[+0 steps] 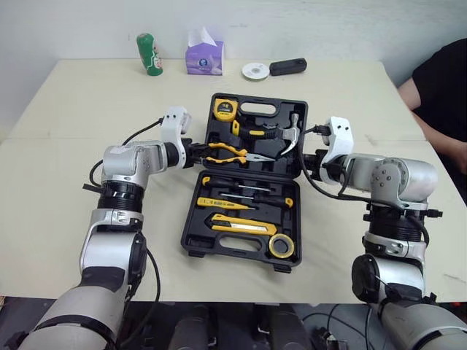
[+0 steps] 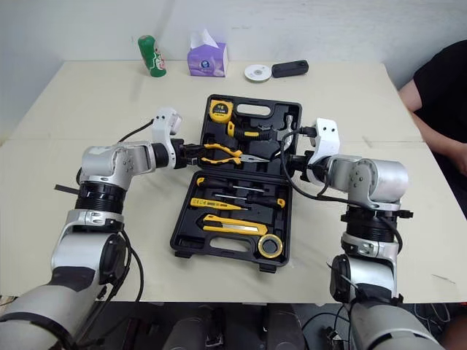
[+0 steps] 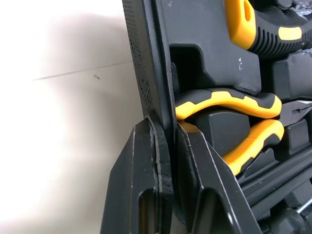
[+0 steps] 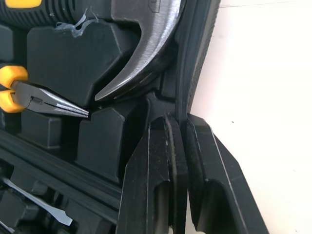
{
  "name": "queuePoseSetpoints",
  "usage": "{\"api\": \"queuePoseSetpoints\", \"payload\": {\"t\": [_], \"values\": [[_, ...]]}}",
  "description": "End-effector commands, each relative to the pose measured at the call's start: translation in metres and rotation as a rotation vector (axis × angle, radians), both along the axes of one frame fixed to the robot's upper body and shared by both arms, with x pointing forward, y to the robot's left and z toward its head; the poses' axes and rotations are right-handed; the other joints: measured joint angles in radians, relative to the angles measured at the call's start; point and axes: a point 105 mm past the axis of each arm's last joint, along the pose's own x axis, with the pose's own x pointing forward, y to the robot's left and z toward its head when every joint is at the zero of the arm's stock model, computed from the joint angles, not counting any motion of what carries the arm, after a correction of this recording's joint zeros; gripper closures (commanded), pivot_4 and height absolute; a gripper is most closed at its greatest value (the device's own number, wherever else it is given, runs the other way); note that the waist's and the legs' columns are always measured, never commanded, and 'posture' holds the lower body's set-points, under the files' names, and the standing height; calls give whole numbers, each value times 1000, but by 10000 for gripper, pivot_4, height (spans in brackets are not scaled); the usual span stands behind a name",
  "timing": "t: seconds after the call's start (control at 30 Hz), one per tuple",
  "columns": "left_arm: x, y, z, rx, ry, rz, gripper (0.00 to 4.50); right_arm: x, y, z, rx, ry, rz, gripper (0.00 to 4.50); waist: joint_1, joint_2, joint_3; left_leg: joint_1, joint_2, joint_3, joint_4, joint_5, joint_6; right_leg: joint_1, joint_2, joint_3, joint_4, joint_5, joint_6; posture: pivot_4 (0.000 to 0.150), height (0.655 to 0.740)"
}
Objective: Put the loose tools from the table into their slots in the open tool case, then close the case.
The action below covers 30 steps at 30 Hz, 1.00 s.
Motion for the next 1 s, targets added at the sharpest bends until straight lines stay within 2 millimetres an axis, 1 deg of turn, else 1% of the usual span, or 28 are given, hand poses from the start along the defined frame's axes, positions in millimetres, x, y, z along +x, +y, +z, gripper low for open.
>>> {"api": "queuePoseSetpoints", "payload": {"t": [0.03, 0.13, 0.17, 0.23, 0.27, 0.33, 0.4, 0.5, 0.6, 0.67, 0.7, 0.77, 0.8, 0.83, 0.87, 1.0], "values": [[5, 21, 33, -6, -193, 80, 44926, -7, 12, 28, 22, -173, 79, 45000, 1, 0, 0, 0, 0, 0, 0, 0, 0, 0, 0, 0, 0, 0, 0, 1500, 7400], [3, 22, 35, -18, -220, 74, 44926, -6, 10, 31, 6, -233, 64, 45000, 1, 0, 0, 0, 0, 0, 0, 0, 0, 0, 0, 0, 1, 0, 0, 1500, 7400], [3, 22, 36, -22, -237, 74, 44926, -5, 9, 35, -4, -280, 57, 45000, 1, 0, 0, 0, 0, 0, 0, 0, 0, 0, 0, 0, 1, 0, 0, 1500, 7400], [2, 22, 40, -49, -295, 71, 44926, -5, 7, 39, -40, -347, 49, 45000, 2, 0, 0, 0, 0, 0, 0, 0, 0, 0, 0, 0, 1, 0, 0, 1500, 7400], [1, 23, 40, -45, -313, 73, 44926, -4, 6, 42, -59, -399, 47, 45000, 2, 0, 0, 0, 0, 0, 0, 0, 0, 0, 0, 0, 0, 0, 0, 1500, 7400], [0, 23, 44, -21, -407, 62, 44926, -5, 4, 43, -137, -499, 58, 45000, 3, 0, 0, 0, 0, 0, 0, 0, 0, 0, -1, 0, 0, 0, 0, 1500, 7400], [-1, 25, 47, -3, -498, 65, 44926, -7, 3, 37, -209, -558, 73, 45000, 3, 0, 0, 0, 0, 0, 0, 0, 0, 0, -1, 0, 0, 0, 0, 1500, 7400], [-3, 30, 47, 3, -568, 94, 44926, -9, -1, 30, -297, -659, 73, 45000, 5, 0, 0, 0, -1, 0, 0, 0, 0, 0, -1, 0, 0, 0, 0, 1500, 7400], [-7, 34, 46, 89, -698, 84, 44926, -11, -6, 25, -376, -753, 62, 45000, 5, 0, 0, 0, -1, 0, 0, 0, 0, 0, -1, 0, 0, 0, 0, 1500, 7400], [-12, 40, 50, 101, -806, 120, 44926, -14, -14, 17, -498, -847, 57, 45000, 4, 0, 0, 0, -1, 0, 0, 0, 0, 0, -1, 0, 0, 0, 0, 1500, 7400], [-16, 43, 53, 107, -869, 133, 44926, -17, -16, 13, -592, -919, 70, 45000, 4, 0, 0, 0, -1, 1, 0, 0, 0, 0, -1, 0, 0, 0, 0, 1500, 7400], [-26, 44, 52, 161, -979, 118, 44926, -24, -22, -2, -761, -1007, 113, 45000, 5, 0, 0, 0, -1, 1, 0, 0, 0, 0, -1, 0, -1, 0, 0, 1500, 7400], [-32, 44, 48, 200, -1021, 91, 44926, -26, -24, -10, -817, -1027, 139, 45000, 5, 0, 0, 0, -1, 1, 0, 0, 1, 0, -1, -1, -1, 0, 0, 1500, 7400], [-39, 41, 39, 258, -1053, 39, 44926, -29, -27, -17, -890, -1057, 154, 45000, 4, 0, 0, 0, -1, 1, 0, 0, 1, 0, -2, -1, -1, 0, 0, 1500, 7400], [-44, 40, 32, 295, -1072, 2, 44926, -32, -28, -21, -934, -1084, 166, 45000, 4, 0, 0, 0, -1, 1, 0, 0, 1, 0, -2, -1, -1, 0, 0, 1500, 7400], [-51, 54, 11, 354, -1062, 47, 44926, -41, -32, -44, -1044, -1131, 238, 45000, 3, 0, 0, 2, 0, 1, 1, 0, 1, 2, -2, -1, 1, 0, 0, 1500, 7400]]}}
